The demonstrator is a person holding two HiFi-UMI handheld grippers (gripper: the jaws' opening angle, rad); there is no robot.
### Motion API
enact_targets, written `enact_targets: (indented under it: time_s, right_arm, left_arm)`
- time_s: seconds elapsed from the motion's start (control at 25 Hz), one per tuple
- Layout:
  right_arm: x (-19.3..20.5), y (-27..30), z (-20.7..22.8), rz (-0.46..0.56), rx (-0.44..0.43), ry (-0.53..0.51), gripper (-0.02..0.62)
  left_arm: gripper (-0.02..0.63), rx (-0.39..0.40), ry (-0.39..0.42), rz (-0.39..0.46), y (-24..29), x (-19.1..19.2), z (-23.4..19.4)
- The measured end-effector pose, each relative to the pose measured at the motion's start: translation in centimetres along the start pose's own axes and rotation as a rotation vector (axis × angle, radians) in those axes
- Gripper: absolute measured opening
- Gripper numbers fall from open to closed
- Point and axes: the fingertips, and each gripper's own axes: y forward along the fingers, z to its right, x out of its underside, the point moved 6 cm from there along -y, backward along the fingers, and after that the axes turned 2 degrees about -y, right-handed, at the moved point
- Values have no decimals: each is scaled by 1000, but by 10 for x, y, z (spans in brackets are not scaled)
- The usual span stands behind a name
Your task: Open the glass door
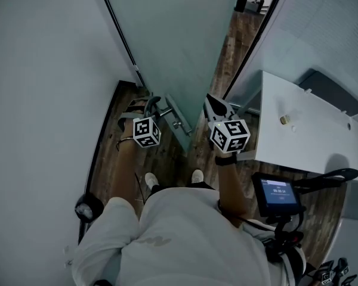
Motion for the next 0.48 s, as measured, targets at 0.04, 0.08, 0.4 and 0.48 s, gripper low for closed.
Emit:
enact_targets:
  time_s: [0.04,0.08,0.4,0.48]
  right_arm:
    - [0,4,-7,-12,-34,-6,2]
    - [1,9,-16,-25,-68,-15,2]
    - [36,40,-88,-127,-285,-170,3]
    - [37,41,-101,-146,-328,-212,3]
  left_arm:
    - [206,-3,10,-1,-6,4,0]
    - [206,-4,20,-4,-11,10,1]
    - [207,3,121,-110,-42,77,35]
    - [207,8,142,-134,-53,85,36]
